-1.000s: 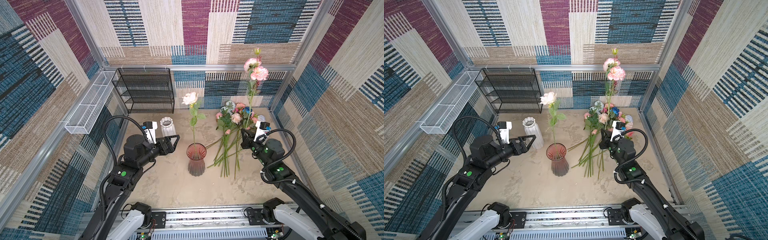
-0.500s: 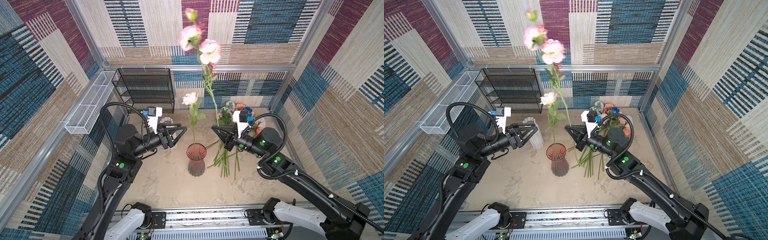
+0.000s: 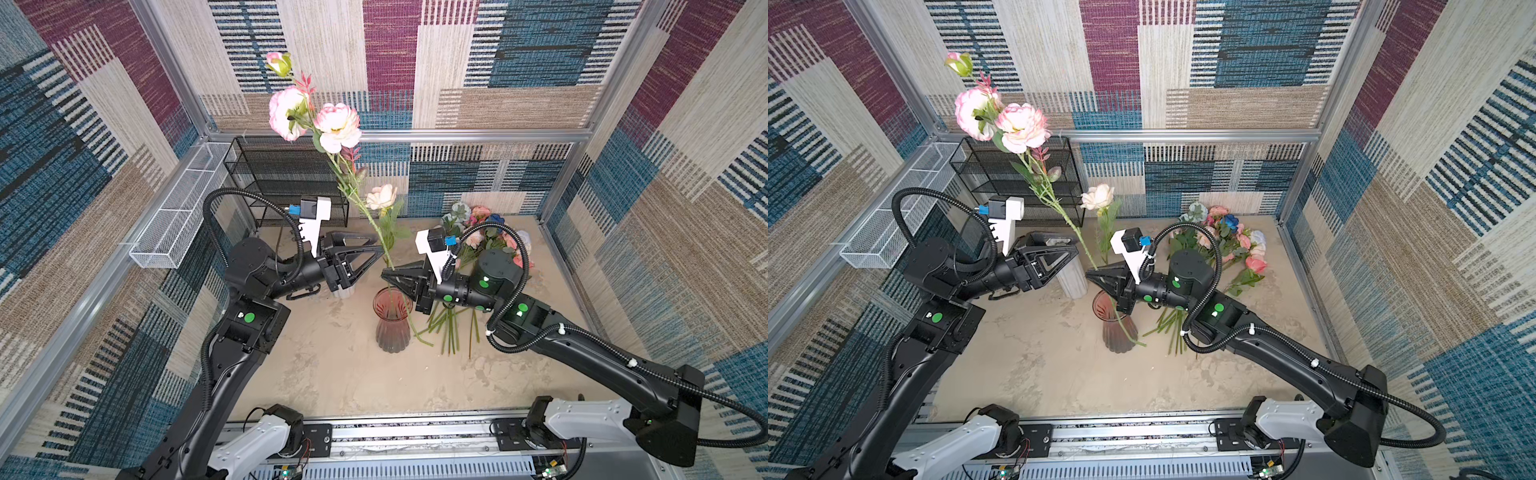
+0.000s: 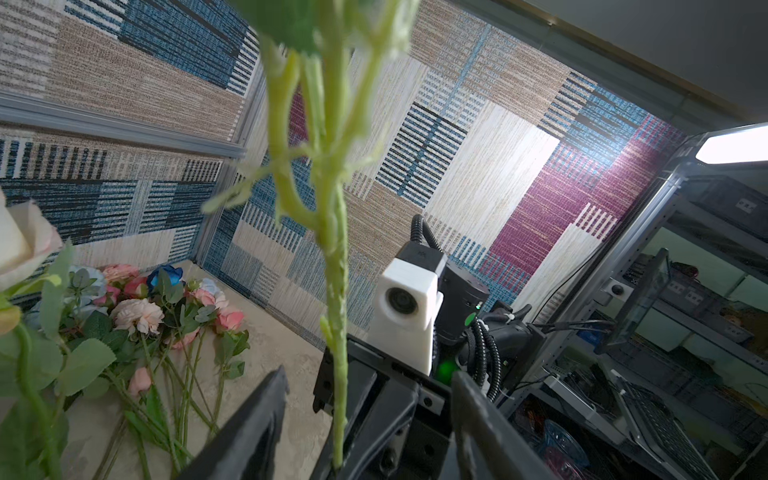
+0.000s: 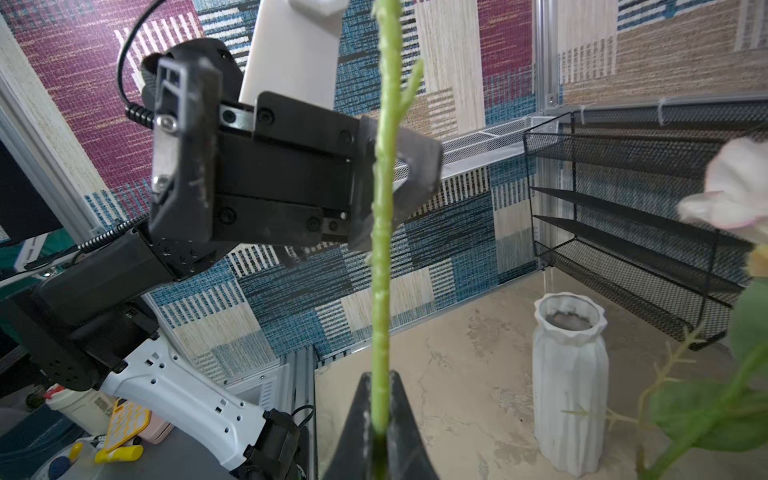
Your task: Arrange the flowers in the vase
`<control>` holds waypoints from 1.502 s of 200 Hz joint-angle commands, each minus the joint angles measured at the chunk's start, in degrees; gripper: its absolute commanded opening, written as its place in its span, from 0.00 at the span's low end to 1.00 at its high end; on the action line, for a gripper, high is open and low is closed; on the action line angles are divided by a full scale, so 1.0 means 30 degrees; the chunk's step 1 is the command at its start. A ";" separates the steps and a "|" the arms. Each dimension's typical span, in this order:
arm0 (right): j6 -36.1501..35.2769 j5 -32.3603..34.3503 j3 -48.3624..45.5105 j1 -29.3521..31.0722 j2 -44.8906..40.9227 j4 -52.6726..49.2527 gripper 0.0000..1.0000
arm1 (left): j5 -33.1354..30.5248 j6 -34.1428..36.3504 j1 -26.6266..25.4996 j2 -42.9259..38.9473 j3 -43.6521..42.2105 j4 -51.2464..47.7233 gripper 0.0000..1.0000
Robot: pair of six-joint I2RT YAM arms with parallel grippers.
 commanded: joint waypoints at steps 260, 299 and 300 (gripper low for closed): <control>-0.2442 0.7509 -0.2044 0.0565 -0.5416 -0.2803 0.63 | -0.6461 0.9370 -0.0069 0.2586 0.4336 -0.4360 0.00; -0.2453 0.7933 -0.2425 0.0573 -0.5582 -0.2745 0.63 | -0.6535 0.8346 -0.0249 0.2588 0.2244 -0.3617 0.00; -0.2462 0.7960 -0.2434 0.0576 -0.5583 -0.2730 0.63 | -0.6550 0.8308 -0.0259 0.2581 0.2222 -0.3609 0.00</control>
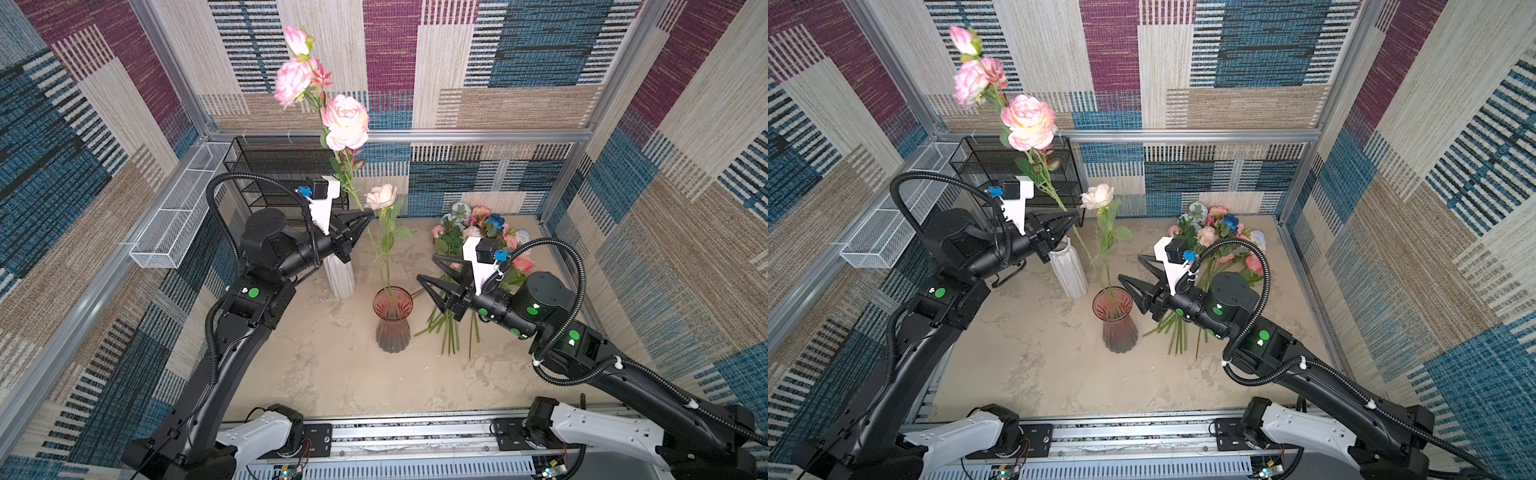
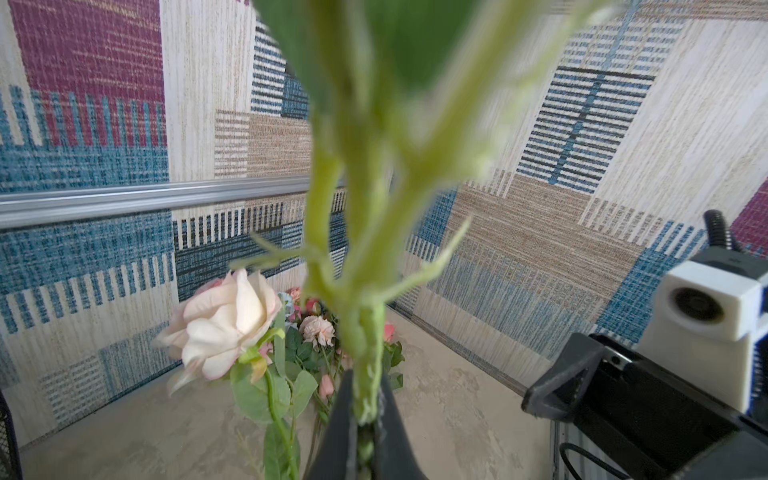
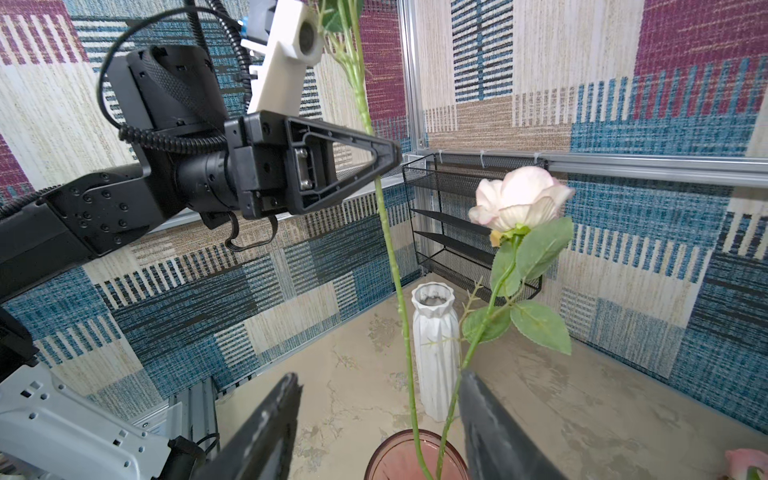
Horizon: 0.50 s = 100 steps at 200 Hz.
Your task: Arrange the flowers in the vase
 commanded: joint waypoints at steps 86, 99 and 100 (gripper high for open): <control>0.0296 0.1031 -0.1200 -0.0025 -0.0065 0.0325 0.63 | -0.2122 -0.1283 -0.1891 -0.0618 -0.4995 0.1522 0.10; 0.0412 0.1112 -0.1333 -0.0020 -0.0064 0.0338 0.64 | -0.2349 -0.1409 -0.2005 -0.0805 -0.5420 0.1404 0.22; 0.0407 0.1101 -0.1329 -0.0020 -0.0063 0.0338 0.64 | -0.2346 -0.1428 -0.2016 -0.0811 -0.5440 0.1376 0.23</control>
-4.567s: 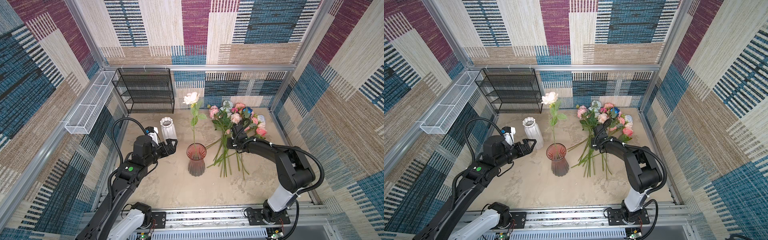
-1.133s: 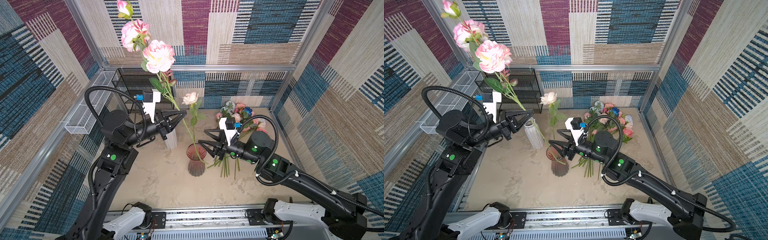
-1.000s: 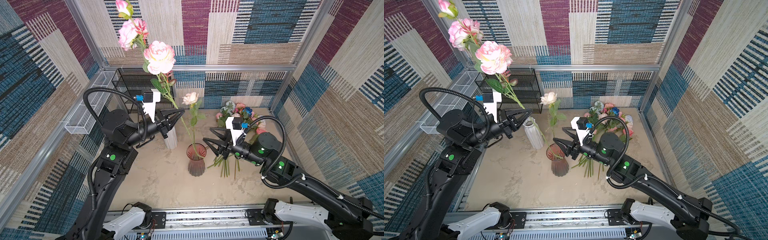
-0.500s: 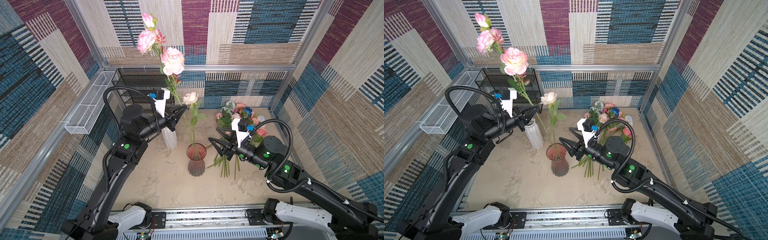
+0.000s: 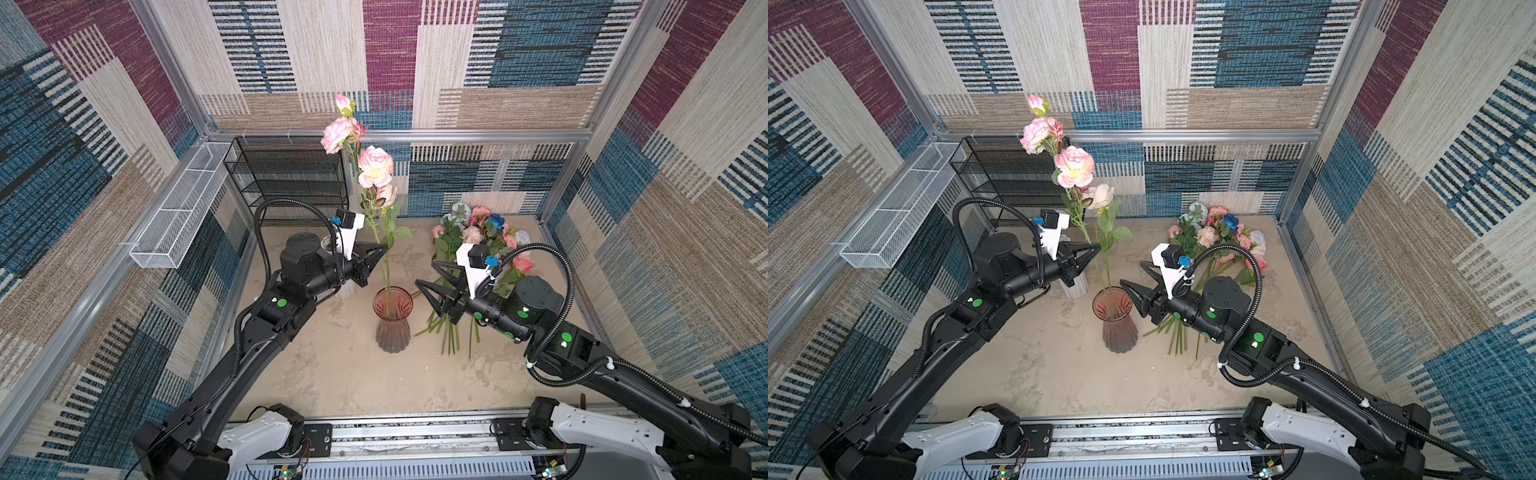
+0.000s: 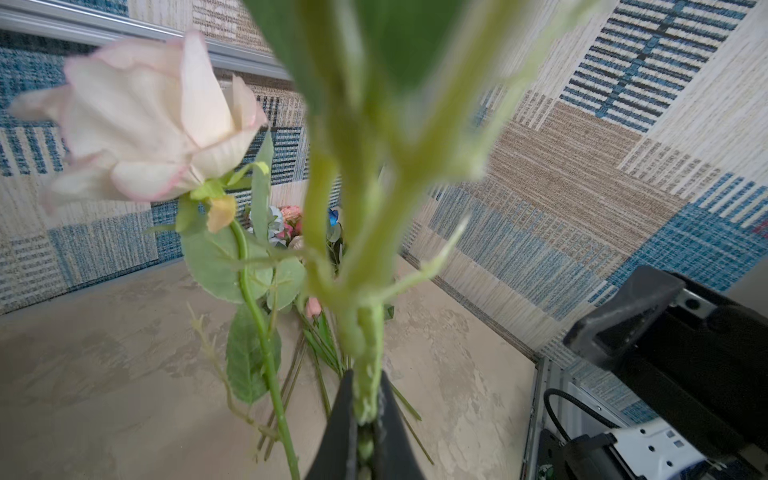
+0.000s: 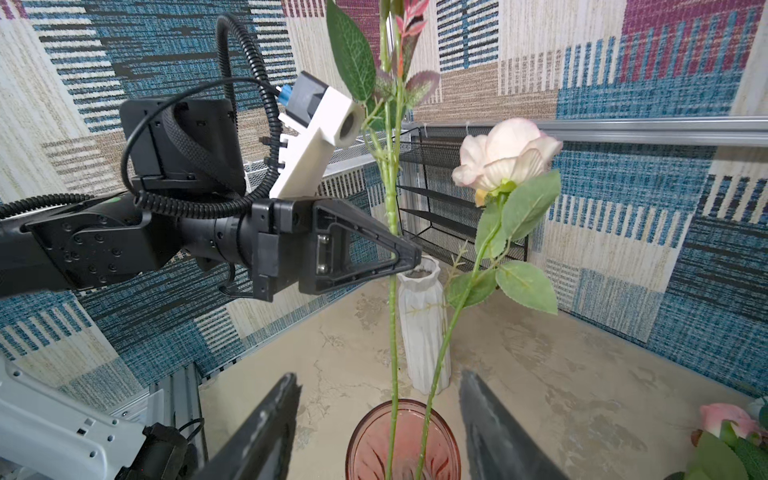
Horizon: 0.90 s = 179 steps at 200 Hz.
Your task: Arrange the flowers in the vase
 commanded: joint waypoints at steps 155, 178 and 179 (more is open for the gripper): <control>0.1115 0.1796 -0.1161 -0.0054 -0.0558 0.0016 0.76 | -0.3409 -0.1762 -0.0366 -0.4559 -0.0788 -0.1079 0.82; 0.1681 0.2448 -0.1517 -0.0735 -0.0185 -0.0513 0.76 | -0.4598 -0.1850 -0.0346 -0.5844 -0.1621 -0.1078 0.83; 0.1737 0.2431 -0.1538 -0.0799 -0.0168 -0.0542 0.76 | -0.4651 -0.1837 -0.0346 -0.5900 -0.1641 -0.1078 0.83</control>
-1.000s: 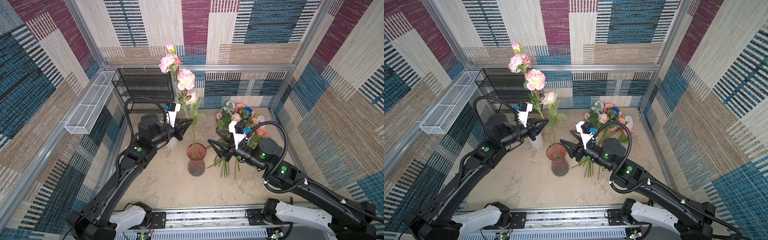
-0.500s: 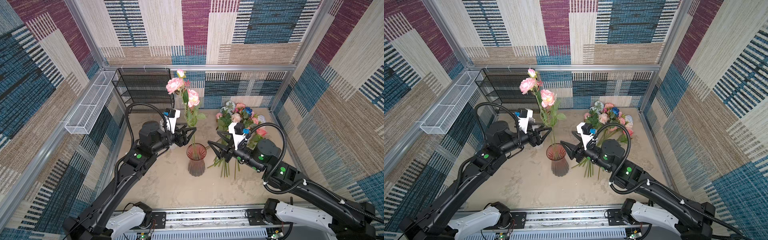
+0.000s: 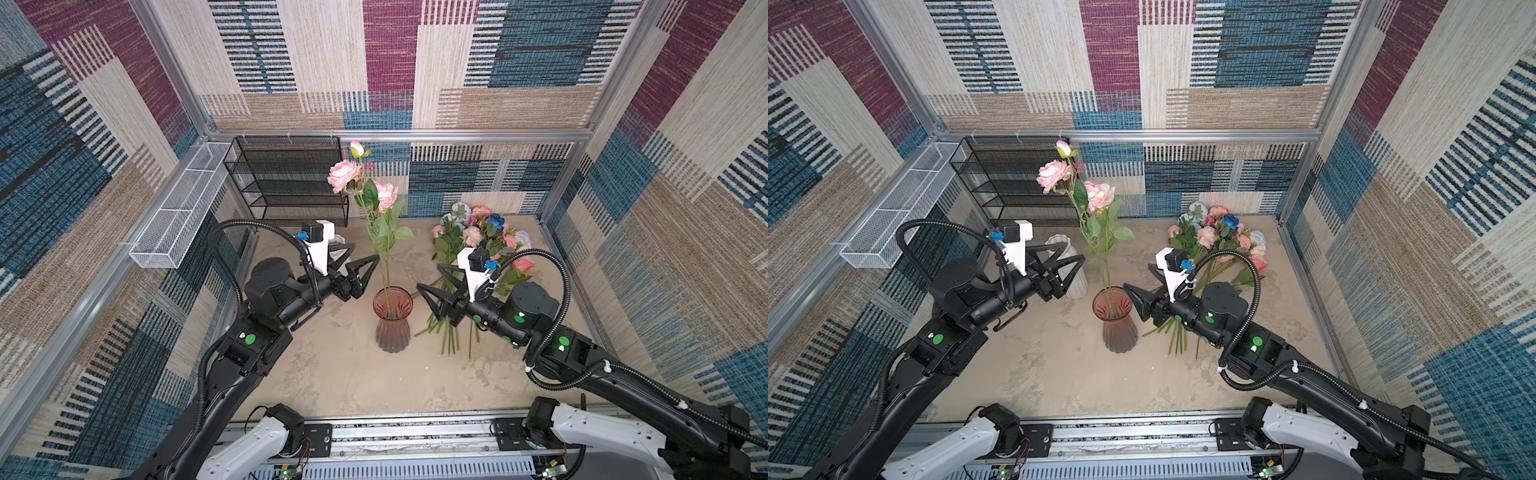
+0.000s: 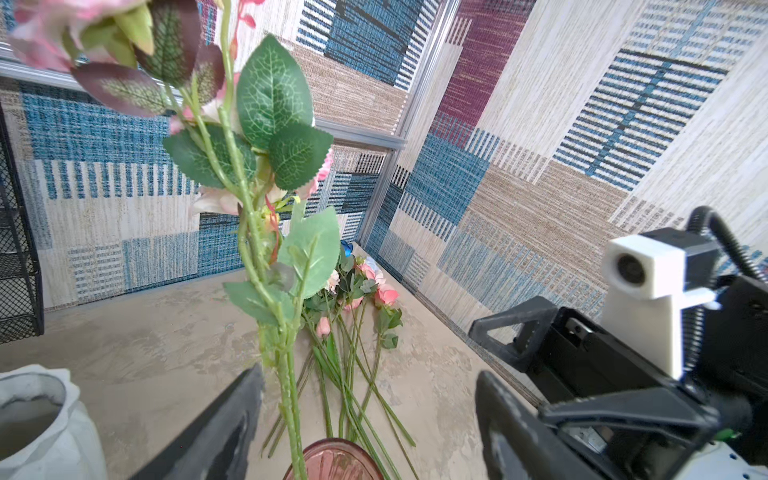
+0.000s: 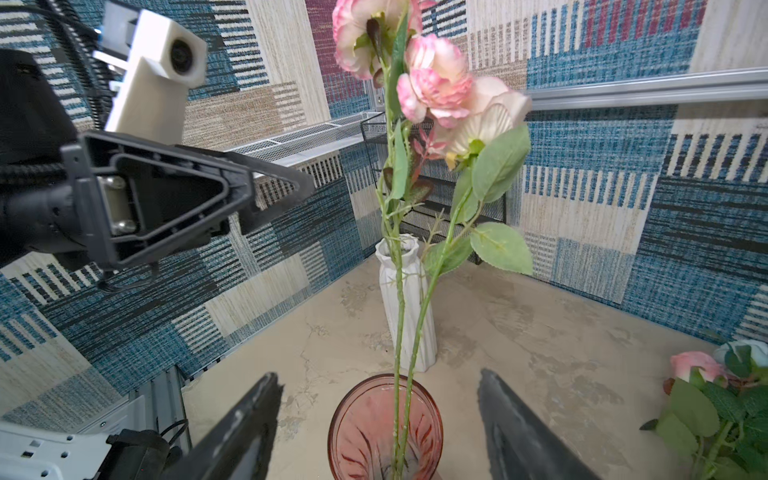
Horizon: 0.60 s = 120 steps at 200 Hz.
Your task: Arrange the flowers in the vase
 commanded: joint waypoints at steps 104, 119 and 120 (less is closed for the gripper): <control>0.4998 -0.3148 -0.1105 -1.0424 0.7070 -0.1219 0.66 | -0.4558 -0.1984 0.0019 -0.5022 -0.5564 -0.0755 0.99; 0.4959 -0.3275 -0.0568 -1.0945 0.8983 -0.1146 0.62 | -0.4272 -0.2269 0.0019 -0.4996 -0.5798 -0.0726 0.99; 0.4957 -0.3265 -0.0514 -1.0969 0.9139 -0.1162 0.62 | -0.4244 -0.2289 0.0019 -0.4987 -0.5802 -0.0711 0.99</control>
